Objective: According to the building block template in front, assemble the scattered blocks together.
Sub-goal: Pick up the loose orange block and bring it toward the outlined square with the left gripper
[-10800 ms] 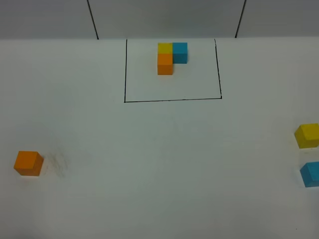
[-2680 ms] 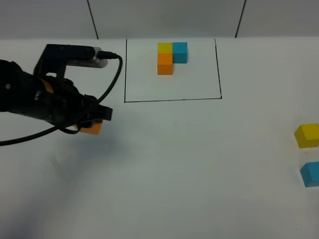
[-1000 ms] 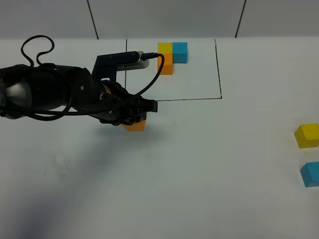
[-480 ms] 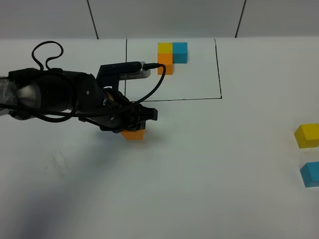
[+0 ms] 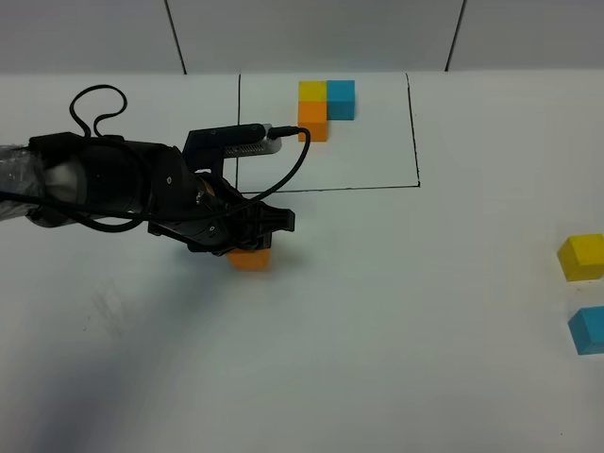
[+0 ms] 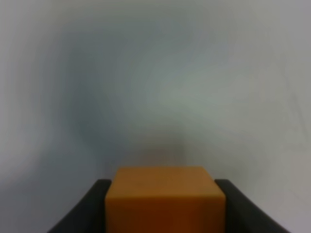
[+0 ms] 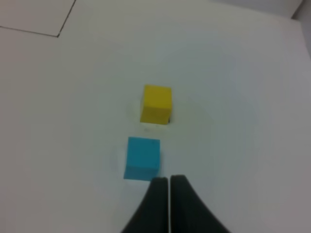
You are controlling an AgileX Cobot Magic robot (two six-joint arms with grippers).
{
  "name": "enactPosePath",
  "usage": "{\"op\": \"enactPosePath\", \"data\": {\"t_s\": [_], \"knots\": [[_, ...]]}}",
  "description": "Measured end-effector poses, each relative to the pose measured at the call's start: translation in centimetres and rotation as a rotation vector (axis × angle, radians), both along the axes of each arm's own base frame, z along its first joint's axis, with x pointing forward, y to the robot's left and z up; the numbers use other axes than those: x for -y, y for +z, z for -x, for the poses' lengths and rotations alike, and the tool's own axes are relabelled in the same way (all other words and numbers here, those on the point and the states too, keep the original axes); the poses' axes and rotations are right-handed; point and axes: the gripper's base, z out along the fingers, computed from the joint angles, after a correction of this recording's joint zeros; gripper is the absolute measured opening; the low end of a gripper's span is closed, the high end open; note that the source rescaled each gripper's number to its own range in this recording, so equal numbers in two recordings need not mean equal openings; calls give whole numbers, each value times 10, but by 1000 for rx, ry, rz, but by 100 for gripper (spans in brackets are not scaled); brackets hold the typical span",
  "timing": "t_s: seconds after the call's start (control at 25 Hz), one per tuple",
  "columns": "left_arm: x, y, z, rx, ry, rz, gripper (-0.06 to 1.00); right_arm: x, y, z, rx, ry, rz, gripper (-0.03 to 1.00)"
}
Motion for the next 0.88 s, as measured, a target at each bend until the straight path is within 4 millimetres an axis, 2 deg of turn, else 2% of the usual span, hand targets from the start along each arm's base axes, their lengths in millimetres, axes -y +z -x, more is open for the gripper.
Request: {"op": "enactPosePath", "data": {"t_s": [0.2,0.44,0.88], "knots": [[-1,-12,-5,-21,6,-13,56,0,0,0,0,0,0,1],[5,-14,-15,-11,6,-6,56,0,0,0,0,0,0,1],[7,-19,-19,11,-16,-13,56,2,0,0,-1,-11,17,1]]}}
